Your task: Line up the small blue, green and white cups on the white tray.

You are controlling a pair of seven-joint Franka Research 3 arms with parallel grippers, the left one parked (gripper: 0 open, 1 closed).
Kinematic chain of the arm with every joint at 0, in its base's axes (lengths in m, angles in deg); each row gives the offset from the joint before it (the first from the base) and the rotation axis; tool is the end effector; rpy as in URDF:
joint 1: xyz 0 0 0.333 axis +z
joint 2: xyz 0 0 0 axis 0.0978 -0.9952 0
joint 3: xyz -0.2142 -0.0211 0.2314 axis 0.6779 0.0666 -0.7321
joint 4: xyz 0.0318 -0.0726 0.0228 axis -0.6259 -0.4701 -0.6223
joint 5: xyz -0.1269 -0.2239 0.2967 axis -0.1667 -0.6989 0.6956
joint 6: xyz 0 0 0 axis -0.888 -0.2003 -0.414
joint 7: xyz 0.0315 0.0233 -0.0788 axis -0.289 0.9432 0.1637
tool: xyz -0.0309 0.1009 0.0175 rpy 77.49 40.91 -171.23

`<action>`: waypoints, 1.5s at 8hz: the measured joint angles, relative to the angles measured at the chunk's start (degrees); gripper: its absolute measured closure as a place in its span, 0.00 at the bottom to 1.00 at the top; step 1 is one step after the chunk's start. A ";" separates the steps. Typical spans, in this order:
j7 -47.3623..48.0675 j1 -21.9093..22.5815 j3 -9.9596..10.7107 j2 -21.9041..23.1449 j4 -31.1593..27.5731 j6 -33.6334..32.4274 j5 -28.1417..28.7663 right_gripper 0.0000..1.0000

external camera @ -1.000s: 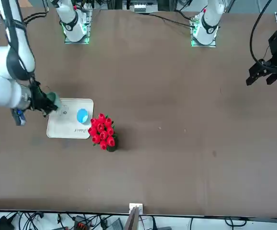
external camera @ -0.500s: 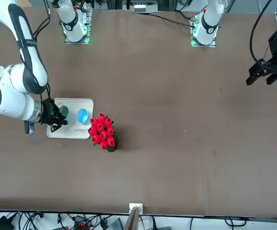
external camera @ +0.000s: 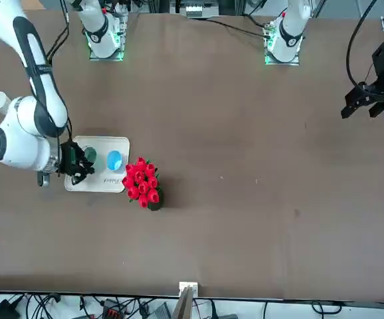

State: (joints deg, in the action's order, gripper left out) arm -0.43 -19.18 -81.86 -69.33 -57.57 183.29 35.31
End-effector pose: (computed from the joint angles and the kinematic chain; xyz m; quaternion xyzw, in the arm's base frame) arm 0.6266 0.0222 0.2760 -0.7683 0.6218 0.1380 0.0631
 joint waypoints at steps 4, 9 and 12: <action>0.11 0.18 0.03 -2.35 0.00 3.53 -0.06 0.97; 0.13 0.18 0.72 -2.59 -0.46 3.62 -1.50 0.95; 0.37 0.17 0.85 -2.33 -0.48 3.57 -2.06 0.49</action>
State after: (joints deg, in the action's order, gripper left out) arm -0.07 -19.01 -81.01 -71.67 -58.05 186.86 33.25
